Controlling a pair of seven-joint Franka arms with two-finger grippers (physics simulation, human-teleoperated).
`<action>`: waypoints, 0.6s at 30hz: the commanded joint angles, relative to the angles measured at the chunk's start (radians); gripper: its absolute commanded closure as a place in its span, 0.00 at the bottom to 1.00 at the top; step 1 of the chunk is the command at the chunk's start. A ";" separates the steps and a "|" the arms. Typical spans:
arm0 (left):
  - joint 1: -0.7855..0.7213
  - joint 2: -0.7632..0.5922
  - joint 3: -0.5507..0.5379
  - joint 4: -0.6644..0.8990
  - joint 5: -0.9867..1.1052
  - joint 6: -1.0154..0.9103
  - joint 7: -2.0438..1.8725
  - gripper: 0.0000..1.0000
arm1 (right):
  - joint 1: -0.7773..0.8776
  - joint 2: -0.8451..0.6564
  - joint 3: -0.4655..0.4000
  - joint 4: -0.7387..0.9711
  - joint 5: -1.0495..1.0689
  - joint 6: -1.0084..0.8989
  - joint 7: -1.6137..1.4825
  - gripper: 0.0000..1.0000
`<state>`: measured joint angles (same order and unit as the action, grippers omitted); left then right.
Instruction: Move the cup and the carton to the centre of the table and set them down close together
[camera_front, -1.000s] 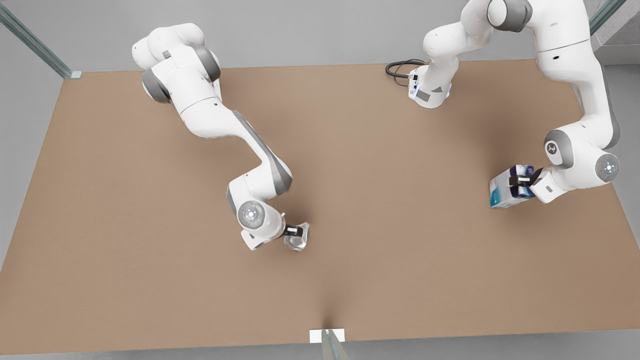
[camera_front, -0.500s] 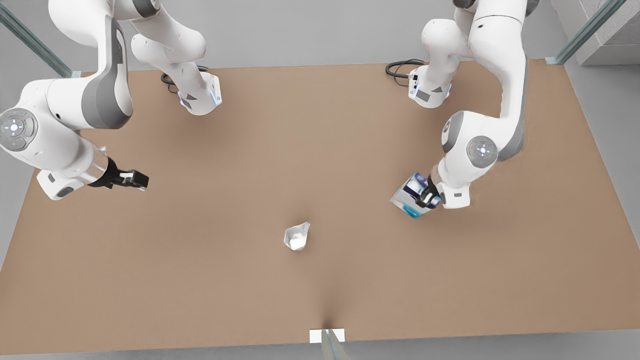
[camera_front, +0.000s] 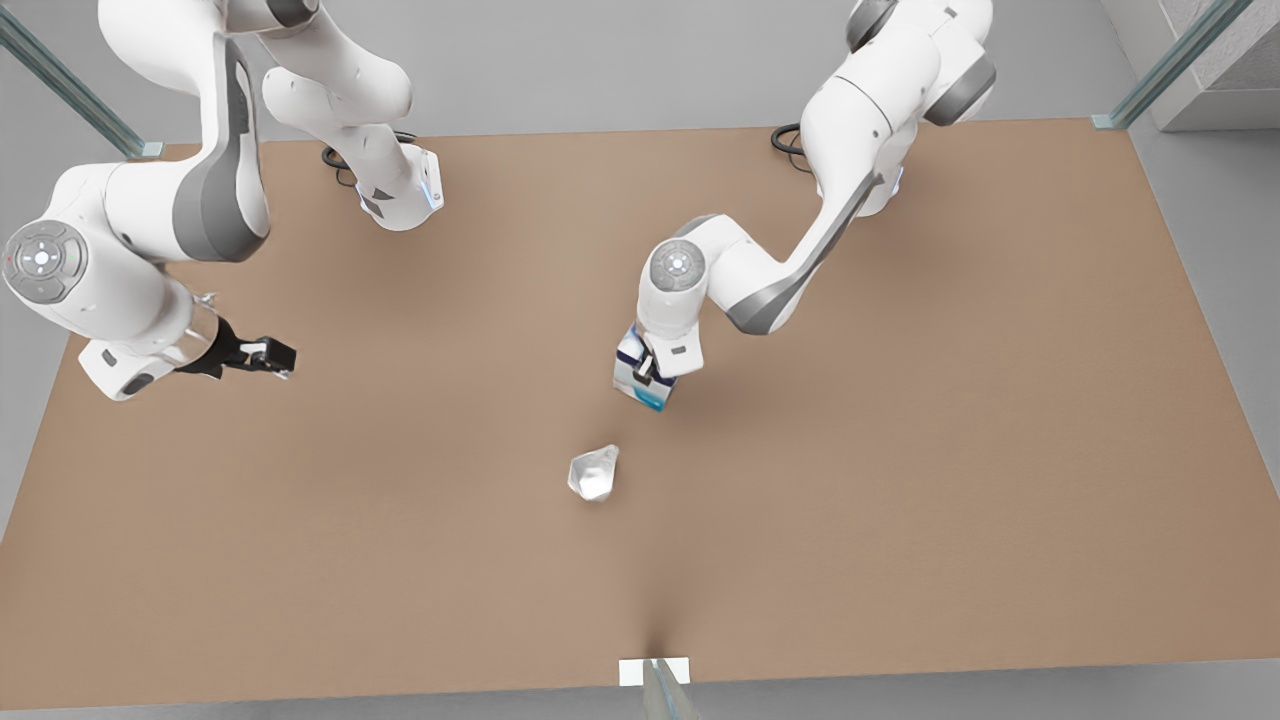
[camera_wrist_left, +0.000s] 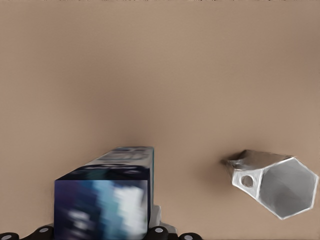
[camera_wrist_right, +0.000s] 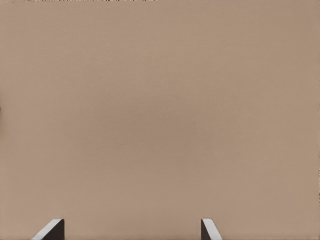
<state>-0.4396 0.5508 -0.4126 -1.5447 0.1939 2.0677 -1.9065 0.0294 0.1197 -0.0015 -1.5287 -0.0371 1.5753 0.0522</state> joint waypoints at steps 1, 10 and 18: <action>-0.001 0.006 0.000 -0.002 0.050 0.000 0.000 0.37 | 0.003 0.002 0.000 0.005 0.000 0.002 0.000 0.00; -0.004 0.037 0.000 -0.002 0.062 0.006 0.000 0.00 | 0.003 0.006 -0.005 0.021 0.003 0.003 0.000 0.00; -0.008 0.035 0.002 0.028 0.059 0.006 -0.003 0.00 | 0.004 0.009 -0.005 0.031 0.006 0.002 0.002 0.00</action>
<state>-0.4479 0.5861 -0.4111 -1.5157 0.2536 2.0731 -1.9098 0.0334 0.1289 -0.0061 -1.4972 -0.0307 1.5769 0.0537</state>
